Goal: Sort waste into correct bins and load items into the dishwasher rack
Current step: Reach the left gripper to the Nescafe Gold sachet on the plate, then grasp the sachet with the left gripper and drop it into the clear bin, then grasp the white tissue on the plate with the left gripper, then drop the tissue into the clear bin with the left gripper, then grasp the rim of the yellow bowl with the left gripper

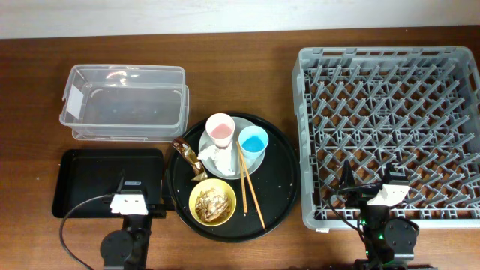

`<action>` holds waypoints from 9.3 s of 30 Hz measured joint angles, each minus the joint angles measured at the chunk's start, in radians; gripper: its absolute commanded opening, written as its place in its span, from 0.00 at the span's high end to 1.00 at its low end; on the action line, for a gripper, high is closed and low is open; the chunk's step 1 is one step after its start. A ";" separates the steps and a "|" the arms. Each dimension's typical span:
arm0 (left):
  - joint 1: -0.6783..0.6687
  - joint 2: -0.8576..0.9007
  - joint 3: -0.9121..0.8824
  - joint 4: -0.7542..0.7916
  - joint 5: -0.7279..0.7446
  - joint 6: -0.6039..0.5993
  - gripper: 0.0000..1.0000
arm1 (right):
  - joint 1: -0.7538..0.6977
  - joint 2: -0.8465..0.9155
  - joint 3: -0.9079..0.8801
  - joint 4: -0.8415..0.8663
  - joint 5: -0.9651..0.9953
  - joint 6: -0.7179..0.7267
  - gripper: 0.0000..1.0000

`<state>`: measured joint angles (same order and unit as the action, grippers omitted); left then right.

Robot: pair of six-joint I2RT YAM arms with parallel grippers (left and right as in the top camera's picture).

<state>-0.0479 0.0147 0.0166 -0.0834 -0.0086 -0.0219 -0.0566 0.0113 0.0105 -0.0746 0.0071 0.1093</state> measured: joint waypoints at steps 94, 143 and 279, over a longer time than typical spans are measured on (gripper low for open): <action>-0.273 1.283 0.765 -0.308 -0.070 -0.678 1.00 | 0.000 0.000 0.000 0.000 0.000 -0.001 0.02; -0.530 1.573 1.178 -0.784 -0.023 -0.341 0.28 | 0.000 0.000 0.000 0.000 0.000 0.000 0.01; -0.840 1.532 0.877 -0.695 -0.257 -0.657 0.67 | 0.000 0.001 0.000 0.000 0.000 0.000 0.02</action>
<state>-0.8875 1.5471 0.8936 -0.7788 -0.2657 -0.6788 -0.0566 0.0120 0.0109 -0.0750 0.0071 0.1089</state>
